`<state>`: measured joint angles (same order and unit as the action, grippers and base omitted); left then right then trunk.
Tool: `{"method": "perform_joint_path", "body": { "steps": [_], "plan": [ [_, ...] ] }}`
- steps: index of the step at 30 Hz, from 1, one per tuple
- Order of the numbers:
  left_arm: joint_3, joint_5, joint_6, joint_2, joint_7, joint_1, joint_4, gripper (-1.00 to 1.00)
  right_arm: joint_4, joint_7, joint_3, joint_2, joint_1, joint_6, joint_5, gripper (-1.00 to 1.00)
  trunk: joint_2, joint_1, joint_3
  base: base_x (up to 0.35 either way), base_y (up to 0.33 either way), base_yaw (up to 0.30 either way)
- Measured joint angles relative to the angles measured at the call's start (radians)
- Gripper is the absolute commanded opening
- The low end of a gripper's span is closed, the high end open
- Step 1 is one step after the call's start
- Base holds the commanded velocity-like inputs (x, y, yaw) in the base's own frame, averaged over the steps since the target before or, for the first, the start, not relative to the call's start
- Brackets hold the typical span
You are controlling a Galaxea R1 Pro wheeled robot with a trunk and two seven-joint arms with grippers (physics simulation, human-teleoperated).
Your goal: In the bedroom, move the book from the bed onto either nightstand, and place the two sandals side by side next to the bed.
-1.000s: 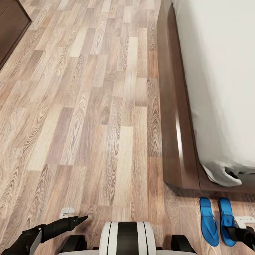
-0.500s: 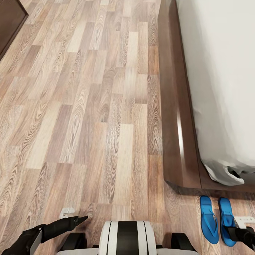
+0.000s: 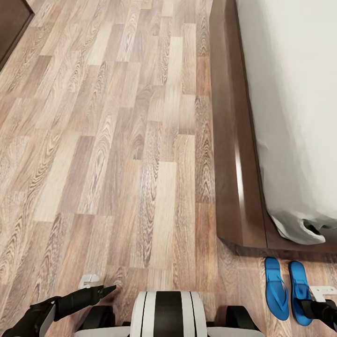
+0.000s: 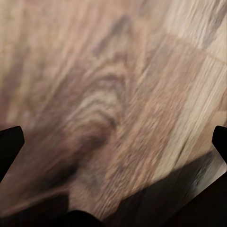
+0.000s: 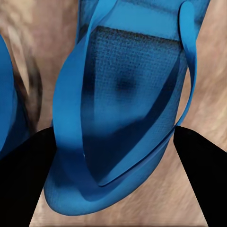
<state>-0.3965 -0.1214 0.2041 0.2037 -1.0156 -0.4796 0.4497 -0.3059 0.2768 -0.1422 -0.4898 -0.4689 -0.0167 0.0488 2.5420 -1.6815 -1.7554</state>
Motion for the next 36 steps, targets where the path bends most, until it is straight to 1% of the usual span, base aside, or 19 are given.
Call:
{"method": "perform_joint_path", "body": {
  "steps": [10,12,29,30,36],
  "plan": [
    [0.000,0.000,0.000,0.000,-0.001,0.000,0.000,1.00,0.000,0.000,0.000,0.000,0.000,0.000,0.000,-1.00,0.000,0.000,0.000,0.000,0.000,0.000],
    [0.000,0.000,0.000,0.000,-0.001,0.000,0.000,1.00,0.000,0.000,0.000,0.000,0.000,0.000,0.000,-1.00,0.000,-0.001,-0.008,0.000,0.000,0.000],
    [0.000,0.000,0.000,0.001,-0.001,0.000,0.000,1.00,0.000,0.000,-0.001,0.000,0.000,0.000,0.000,-1.00,0.000,-0.001,-0.008,0.000,0.000,0.000],
    [0.000,0.000,0.000,0.001,-0.001,0.000,0.000,1.00,0.000,0.000,-0.001,0.000,0.000,0.000,0.000,1.00,0.000,-0.001,-0.008,0.000,0.000,0.000],
    [0.000,0.000,0.000,0.000,-0.001,0.000,0.000,1.00,0.000,0.000,-0.001,0.000,0.000,0.000,0.000,1.00,0.000,-0.001,-0.008,0.000,0.000,0.000]
  ]
}}
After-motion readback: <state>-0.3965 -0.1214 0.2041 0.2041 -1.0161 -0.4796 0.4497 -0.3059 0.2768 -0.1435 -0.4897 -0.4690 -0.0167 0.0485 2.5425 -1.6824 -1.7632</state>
